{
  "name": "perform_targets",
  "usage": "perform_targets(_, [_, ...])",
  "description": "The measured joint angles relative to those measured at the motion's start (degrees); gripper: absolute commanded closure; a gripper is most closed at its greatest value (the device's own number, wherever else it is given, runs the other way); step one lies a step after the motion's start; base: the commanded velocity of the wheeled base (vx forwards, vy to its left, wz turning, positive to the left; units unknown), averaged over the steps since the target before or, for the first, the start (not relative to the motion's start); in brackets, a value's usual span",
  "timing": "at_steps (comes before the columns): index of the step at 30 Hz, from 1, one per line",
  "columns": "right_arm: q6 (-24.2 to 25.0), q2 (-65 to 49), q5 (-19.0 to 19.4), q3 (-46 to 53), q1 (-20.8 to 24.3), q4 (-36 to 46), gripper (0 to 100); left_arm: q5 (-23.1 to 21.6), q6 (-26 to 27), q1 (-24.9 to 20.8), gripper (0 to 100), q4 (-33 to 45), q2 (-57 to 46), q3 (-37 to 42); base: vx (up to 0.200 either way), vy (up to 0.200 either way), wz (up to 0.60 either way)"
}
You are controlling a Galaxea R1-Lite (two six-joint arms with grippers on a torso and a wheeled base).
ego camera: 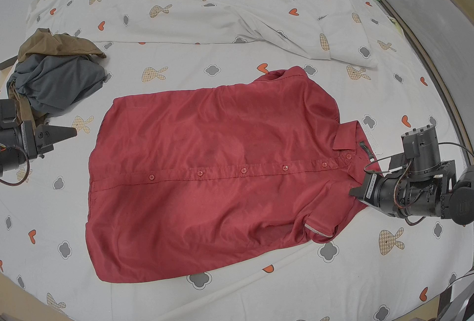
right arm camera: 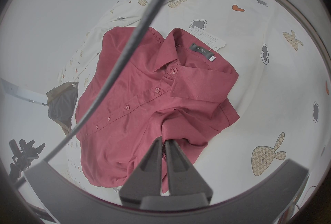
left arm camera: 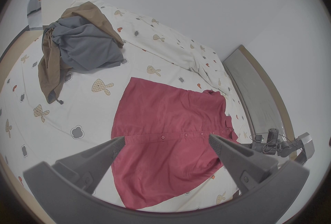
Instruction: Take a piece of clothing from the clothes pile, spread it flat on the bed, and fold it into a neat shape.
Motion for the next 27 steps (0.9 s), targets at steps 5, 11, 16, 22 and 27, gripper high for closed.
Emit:
perform_targets(5, [-0.09,-2.38,-0.06,1.27,0.15,1.1,100,0.0,-0.02,0.02,0,0.0,0.0,0.0,0.0,0.0,0.0])
perform_targets(11, [-0.13,-7.63,-0.13,2.41,0.59,12.02,100,-0.02,0.0,0.02,0,0.0,0.0,-0.02,0.0,0.0,0.0])
perform_targets(16, [-0.16,-12.57,-0.3,1.45,0.85,26.01,100,0.0,0.0,0.0,0,0.0,-0.02,-0.05,0.0,0.0,0.0])
perform_targets(22, [-0.2,-18.58,-0.2,-0.52,1.18,39.44,100,-0.02,0.0,0.02,0,0.02,-0.02,-0.05,0.0,0.0,0.0])
perform_targets(27, [0.84,-21.28,0.93,0.22,4.34,42.85,100,-0.02,0.0,0.02,0,0.0,-0.05,-0.05,0.0,0.0,0.0])
